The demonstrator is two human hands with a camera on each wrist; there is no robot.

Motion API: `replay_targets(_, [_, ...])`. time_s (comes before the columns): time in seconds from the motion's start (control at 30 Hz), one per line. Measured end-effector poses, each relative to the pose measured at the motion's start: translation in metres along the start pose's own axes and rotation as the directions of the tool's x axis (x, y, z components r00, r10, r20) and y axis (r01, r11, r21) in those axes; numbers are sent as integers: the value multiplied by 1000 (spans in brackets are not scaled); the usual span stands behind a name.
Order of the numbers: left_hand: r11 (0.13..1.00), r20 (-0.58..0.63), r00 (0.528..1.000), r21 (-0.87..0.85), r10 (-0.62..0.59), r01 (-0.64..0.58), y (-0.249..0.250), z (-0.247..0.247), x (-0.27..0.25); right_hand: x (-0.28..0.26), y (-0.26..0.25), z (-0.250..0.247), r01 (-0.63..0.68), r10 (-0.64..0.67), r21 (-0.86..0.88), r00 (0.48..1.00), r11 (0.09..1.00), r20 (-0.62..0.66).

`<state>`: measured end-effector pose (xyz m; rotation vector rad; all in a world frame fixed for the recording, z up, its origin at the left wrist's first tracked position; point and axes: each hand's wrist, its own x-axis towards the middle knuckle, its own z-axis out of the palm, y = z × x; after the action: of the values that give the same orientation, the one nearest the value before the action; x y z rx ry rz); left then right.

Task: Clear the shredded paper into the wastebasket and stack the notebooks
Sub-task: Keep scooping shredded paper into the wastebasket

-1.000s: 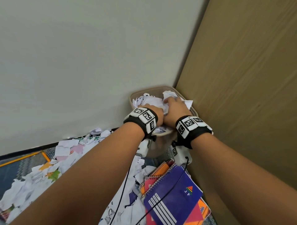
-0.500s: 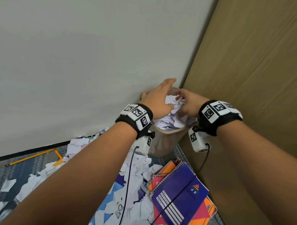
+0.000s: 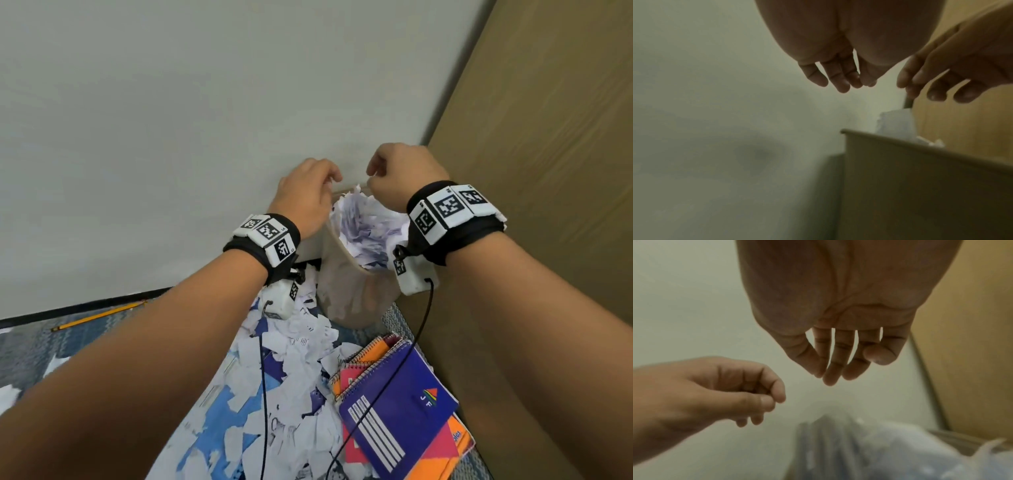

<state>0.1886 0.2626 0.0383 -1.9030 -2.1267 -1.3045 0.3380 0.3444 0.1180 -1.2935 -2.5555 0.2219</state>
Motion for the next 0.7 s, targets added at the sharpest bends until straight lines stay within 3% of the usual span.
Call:
replay_targets(0.13, [987, 93, 992, 145, -82, 68, -49, -25, -37, -13, -45, 33, 124, -130, 106, 990, 987, 58])
replay_targets(0.23, [946, 222, 955, 300, -195, 123, -87, -43, -80, -25, -75, 68, 193, -208, 107, 967, 975, 146])
replay_targets(0.33, [879, 348, 861, 431, -370, 203, -121, -56, -127, -36, -89, 110, 202, -219, 89, 935, 975, 280])
replay_targets(0.47, [767, 471, 662, 587, -584, 259, -157, -66, -179, -47, -80, 164, 138, -124, 8, 868, 990, 480])
replay_targets(0.53, [733, 505, 586, 635, -634, 244, -167, -68, -198, -53, -74, 190, 156, -105, -47, 826, 987, 553])
replay_targets(0.7, [721, 491, 579, 637, -652, 272, -185, -61, -224, -64, -73, 243, 98, -25, -79, 768, 992, 640])
